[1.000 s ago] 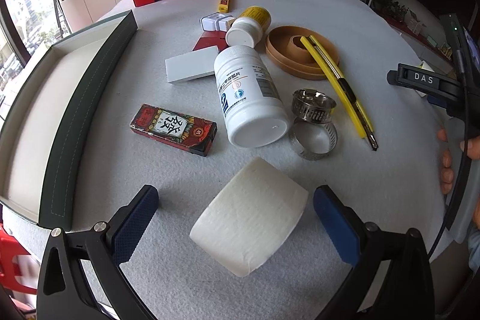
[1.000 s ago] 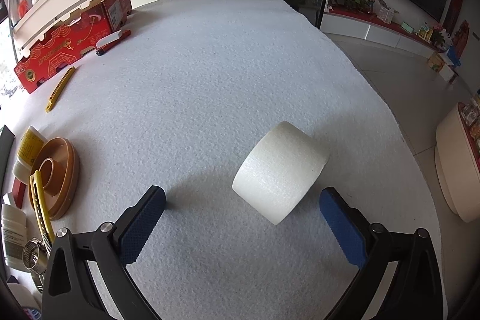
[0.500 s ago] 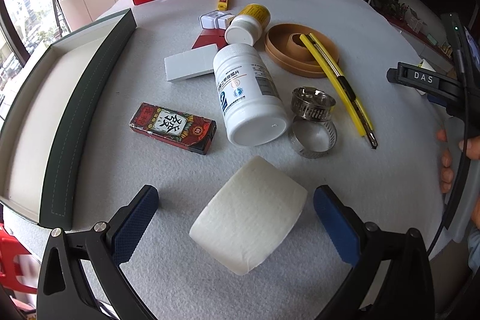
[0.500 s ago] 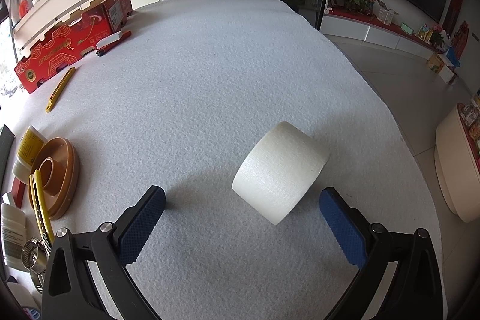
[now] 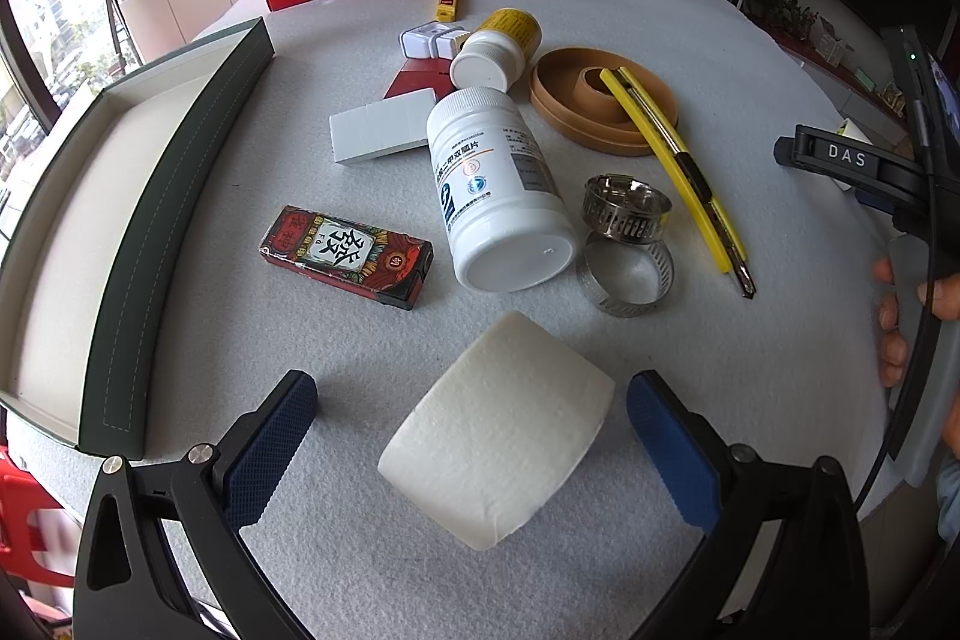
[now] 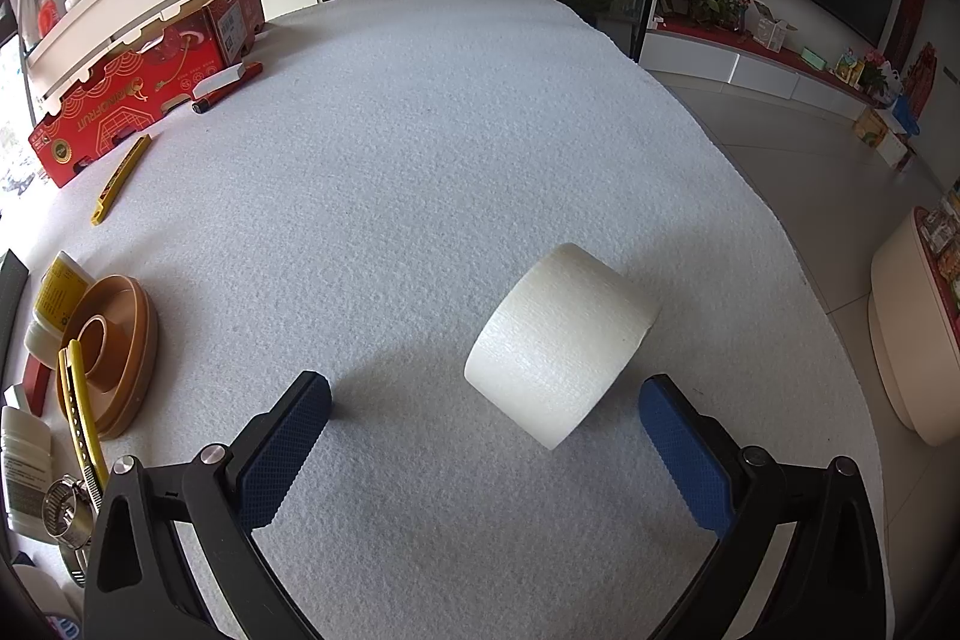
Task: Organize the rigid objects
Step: 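Close the right tool on the white tape roll and lift it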
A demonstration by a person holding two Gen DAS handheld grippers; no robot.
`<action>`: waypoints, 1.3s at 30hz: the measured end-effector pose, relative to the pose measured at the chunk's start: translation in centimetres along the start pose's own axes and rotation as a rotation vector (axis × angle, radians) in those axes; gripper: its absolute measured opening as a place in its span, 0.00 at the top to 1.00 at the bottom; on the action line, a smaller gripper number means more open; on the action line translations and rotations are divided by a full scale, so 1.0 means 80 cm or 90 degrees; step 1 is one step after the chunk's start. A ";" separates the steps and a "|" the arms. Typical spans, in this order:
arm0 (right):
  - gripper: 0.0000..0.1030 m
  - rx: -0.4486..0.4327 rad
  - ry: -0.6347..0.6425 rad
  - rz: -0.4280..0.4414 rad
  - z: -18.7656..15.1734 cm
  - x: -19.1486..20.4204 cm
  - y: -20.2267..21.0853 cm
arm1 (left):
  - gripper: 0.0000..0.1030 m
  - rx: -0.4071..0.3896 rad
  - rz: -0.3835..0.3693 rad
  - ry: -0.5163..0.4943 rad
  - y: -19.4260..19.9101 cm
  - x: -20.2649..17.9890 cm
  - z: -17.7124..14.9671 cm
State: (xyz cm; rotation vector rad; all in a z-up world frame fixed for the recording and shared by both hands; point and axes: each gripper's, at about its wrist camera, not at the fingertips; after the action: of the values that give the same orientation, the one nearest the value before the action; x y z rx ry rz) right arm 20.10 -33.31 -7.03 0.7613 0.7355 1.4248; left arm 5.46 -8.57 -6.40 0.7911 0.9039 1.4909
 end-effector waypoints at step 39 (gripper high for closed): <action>0.01 -0.092 -0.020 0.028 -0.045 -0.024 0.071 | 0.48 -0.045 0.010 0.007 0.021 0.041 -0.012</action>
State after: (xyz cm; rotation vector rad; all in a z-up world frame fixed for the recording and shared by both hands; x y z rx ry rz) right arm 13.85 -35.10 -4.48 0.6901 0.5883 1.4854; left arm 3.46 -5.43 -5.45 0.7401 0.8507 1.5343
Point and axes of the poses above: each gripper's, at about its wrist camera, not at the fingertips, and y roughly against the way its jaws point, x to its left, z to its top, and after that the axes turned 1 degree about y, right-handed
